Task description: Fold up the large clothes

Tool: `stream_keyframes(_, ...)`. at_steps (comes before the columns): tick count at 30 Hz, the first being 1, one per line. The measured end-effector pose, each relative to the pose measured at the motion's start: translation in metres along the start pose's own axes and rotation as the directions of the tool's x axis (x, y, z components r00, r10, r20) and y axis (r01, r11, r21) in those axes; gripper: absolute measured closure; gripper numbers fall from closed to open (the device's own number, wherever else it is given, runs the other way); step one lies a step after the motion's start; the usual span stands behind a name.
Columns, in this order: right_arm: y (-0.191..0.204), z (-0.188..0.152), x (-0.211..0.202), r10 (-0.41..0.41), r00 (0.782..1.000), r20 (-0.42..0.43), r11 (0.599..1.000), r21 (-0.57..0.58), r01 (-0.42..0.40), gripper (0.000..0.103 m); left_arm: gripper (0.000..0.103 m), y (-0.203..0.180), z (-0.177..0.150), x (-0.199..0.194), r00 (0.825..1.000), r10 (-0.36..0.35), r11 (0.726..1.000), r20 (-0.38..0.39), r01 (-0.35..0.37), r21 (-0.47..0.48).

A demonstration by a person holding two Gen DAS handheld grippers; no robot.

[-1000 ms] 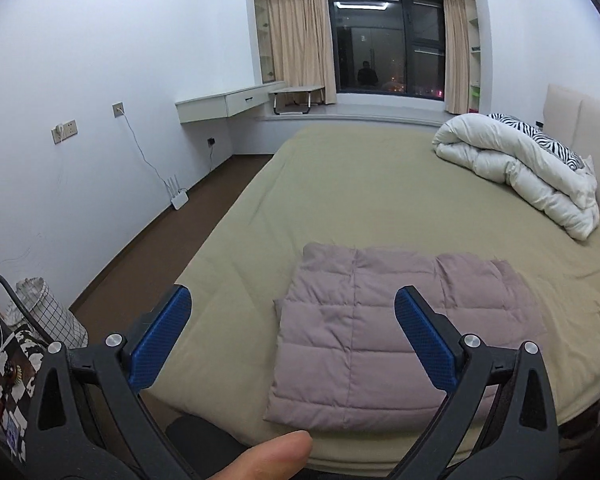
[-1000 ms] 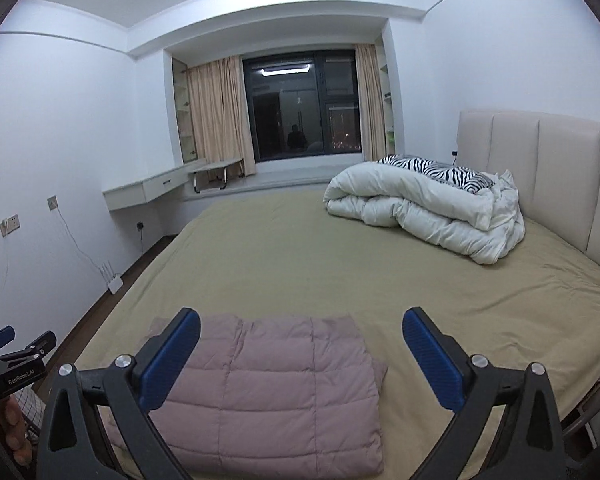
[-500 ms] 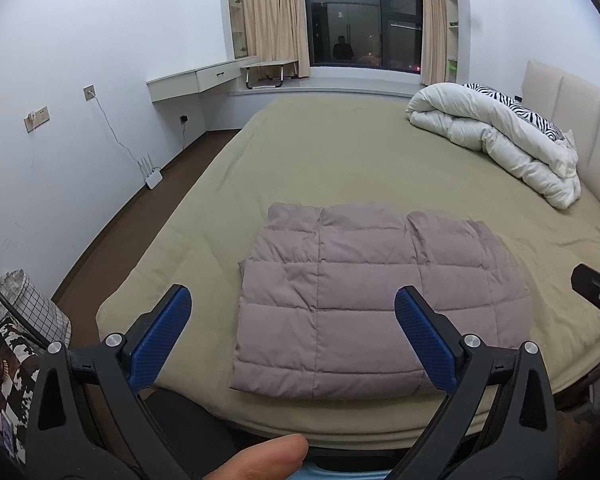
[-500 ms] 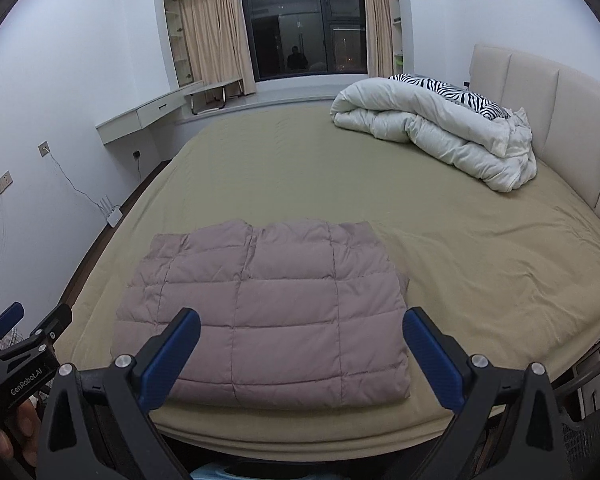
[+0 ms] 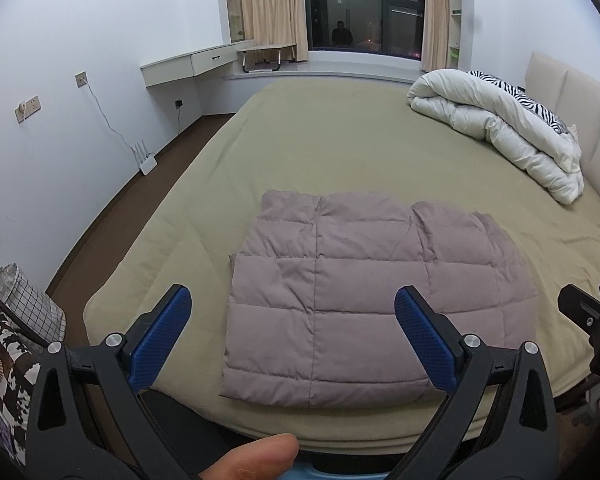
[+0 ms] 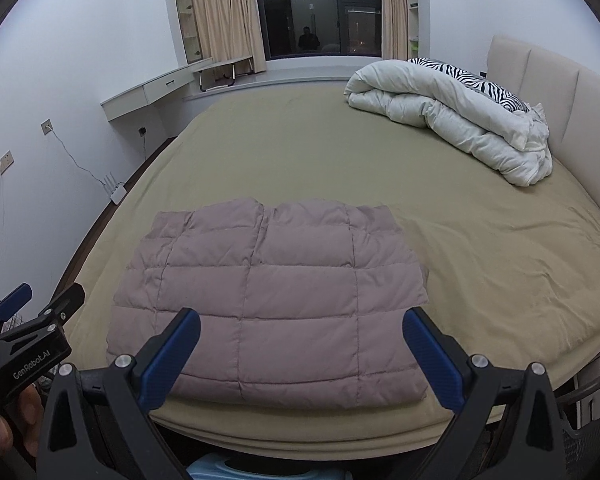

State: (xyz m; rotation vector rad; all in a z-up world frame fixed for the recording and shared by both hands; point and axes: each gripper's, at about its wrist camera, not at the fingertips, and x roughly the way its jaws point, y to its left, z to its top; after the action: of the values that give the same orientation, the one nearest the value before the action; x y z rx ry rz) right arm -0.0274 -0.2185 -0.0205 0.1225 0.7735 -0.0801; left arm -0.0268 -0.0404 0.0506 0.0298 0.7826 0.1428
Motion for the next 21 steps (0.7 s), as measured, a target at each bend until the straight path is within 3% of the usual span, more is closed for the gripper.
stream_keyframes(21, 0.001, -0.005, 0.027, -0.005, 0.998, -0.067, 1.0, -0.001, 0.005, 0.0, 0.0, -0.004, -0.003, 0.039, 0.999, -0.009, 1.0, -0.051, 0.008, -0.025)
